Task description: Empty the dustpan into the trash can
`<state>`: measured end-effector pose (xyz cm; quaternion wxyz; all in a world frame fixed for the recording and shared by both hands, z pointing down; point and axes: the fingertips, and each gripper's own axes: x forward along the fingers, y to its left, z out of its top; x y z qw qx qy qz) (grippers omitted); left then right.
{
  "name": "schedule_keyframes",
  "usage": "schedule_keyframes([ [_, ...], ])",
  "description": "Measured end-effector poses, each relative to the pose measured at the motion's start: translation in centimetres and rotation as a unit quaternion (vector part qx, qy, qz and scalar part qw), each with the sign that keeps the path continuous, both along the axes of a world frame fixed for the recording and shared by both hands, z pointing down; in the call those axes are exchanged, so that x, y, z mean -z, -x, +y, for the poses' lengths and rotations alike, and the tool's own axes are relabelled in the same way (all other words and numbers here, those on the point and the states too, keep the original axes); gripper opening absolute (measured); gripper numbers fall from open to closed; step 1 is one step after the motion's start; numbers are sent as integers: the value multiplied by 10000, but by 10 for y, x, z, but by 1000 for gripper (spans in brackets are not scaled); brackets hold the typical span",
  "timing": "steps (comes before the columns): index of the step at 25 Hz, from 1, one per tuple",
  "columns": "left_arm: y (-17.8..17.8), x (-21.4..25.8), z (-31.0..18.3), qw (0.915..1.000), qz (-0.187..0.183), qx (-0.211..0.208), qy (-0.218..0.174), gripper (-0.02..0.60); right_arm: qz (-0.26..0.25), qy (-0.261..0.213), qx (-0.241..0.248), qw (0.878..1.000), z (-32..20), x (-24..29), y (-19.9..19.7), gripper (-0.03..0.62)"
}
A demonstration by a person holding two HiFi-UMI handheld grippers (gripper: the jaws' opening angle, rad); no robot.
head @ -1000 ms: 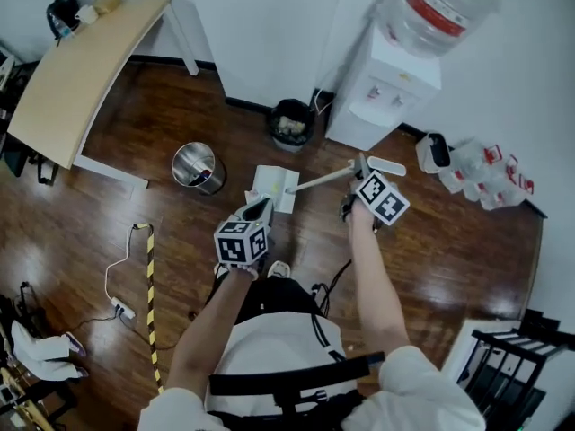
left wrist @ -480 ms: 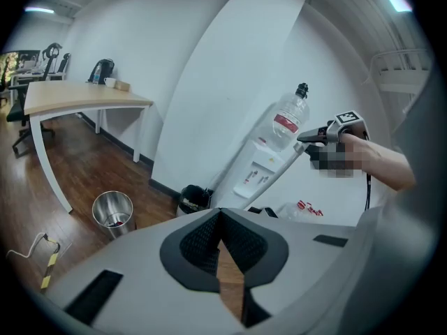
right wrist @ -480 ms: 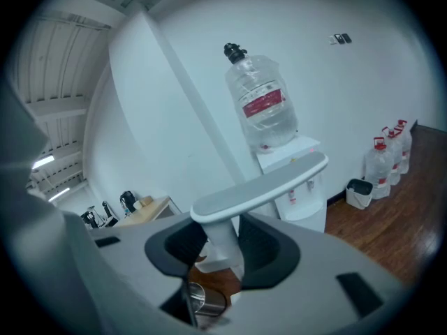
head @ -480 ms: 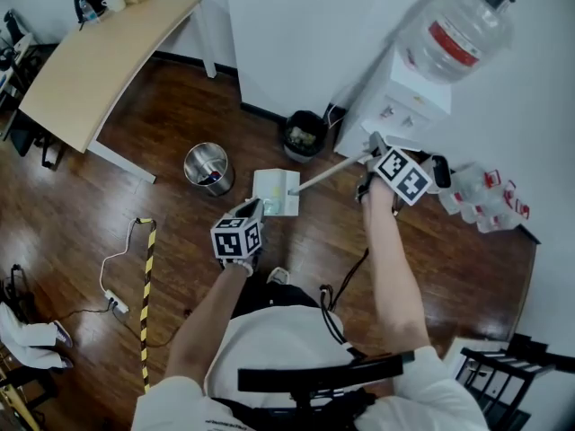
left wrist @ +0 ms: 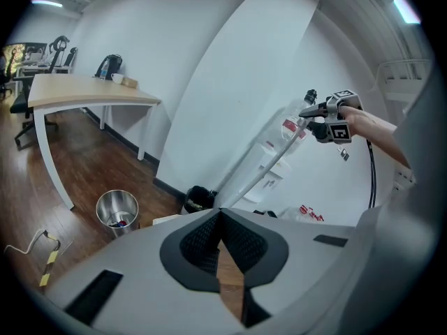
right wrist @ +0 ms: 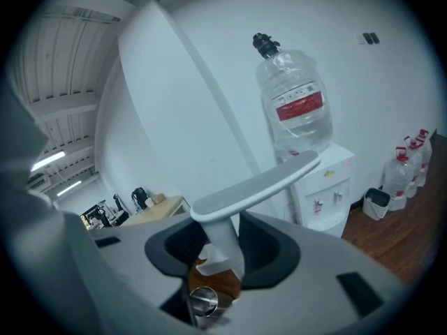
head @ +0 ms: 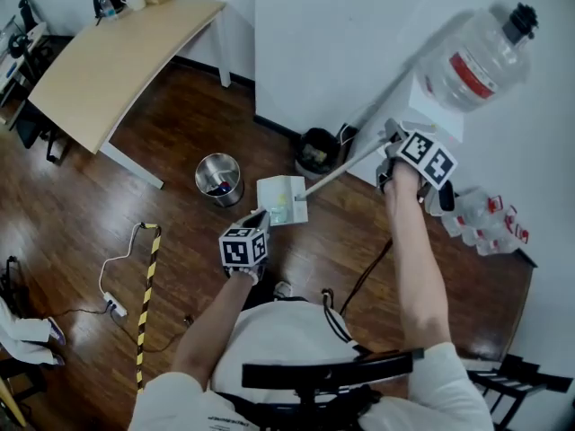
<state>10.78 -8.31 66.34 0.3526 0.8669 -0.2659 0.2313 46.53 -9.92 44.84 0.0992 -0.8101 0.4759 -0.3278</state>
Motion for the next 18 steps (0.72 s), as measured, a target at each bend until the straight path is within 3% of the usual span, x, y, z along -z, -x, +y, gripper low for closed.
schedule_keyframes([
  [9, 25, 4, -84, 9995, -8, 294, -86, -6, 92, -345, 131, 9993, -90, 79, -1, 152],
  [18, 59, 13, -180, 9937, -110, 1106, -122, -6, 124, -636, 702, 9954, -209, 112, 29, 152],
])
